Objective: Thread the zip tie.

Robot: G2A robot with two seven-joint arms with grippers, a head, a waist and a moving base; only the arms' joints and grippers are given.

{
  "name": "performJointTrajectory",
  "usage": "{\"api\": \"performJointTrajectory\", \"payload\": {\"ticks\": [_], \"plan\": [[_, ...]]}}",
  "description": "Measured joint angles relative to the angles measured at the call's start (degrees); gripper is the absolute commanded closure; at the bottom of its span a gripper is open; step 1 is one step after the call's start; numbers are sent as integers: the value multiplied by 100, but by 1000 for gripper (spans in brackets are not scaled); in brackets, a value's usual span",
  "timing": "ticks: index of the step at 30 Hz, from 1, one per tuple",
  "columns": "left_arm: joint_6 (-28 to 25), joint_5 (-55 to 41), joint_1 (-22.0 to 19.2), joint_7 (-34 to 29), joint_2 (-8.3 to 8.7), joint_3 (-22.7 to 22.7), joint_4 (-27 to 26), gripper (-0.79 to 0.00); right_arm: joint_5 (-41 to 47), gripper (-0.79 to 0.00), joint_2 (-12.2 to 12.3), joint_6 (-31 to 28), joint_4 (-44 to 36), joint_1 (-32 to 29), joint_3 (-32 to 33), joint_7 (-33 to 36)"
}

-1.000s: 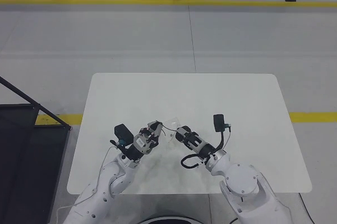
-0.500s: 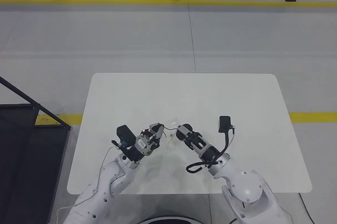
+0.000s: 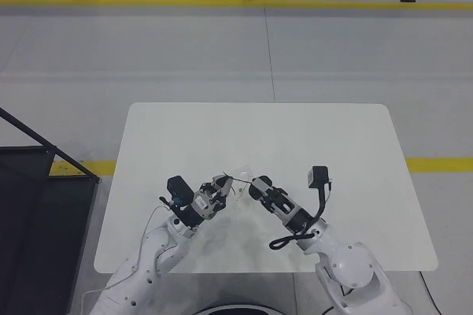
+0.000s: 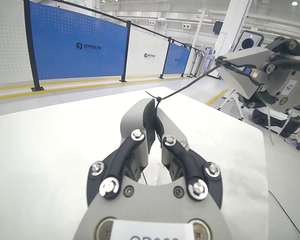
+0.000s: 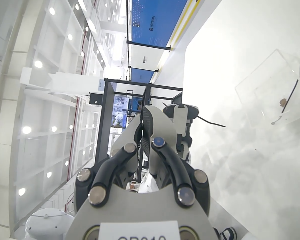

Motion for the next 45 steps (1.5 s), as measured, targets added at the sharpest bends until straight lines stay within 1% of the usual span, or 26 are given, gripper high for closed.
{"api": "performJointTrajectory", "payload": {"ticks": [5,11,19,26,30,33,38,45], "plan": [[-17,-10,24,46,-7,-21,-39,0,-60,0,-22,303,165,216,-112,50],[-110,-103,54,64,-14,-58,-45,0,-91,0,-47,369,292,319,-196,-20],[-161,-38,65,5,-21,-66,-36,0,46,0,-44,-144,122,64,-89,-143],[-198,-19,94,3,-23,-97,-53,0,34,0,-52,-231,152,13,-87,-220],[-287,56,98,-93,-16,-106,-47,0,87,0,-64,-403,154,-60,-89,-358],[-299,97,105,-103,-18,-93,-45,0,127,0,-61,-525,135,-126,-52,-337],[-336,135,118,-102,-18,-98,-54,0,54,0,-59,-472,96,-145,-62,-295],[-380,161,159,-59,-12,-143,-83,0,-33,0,-79,-248,162,-44,-139,-318]]}}
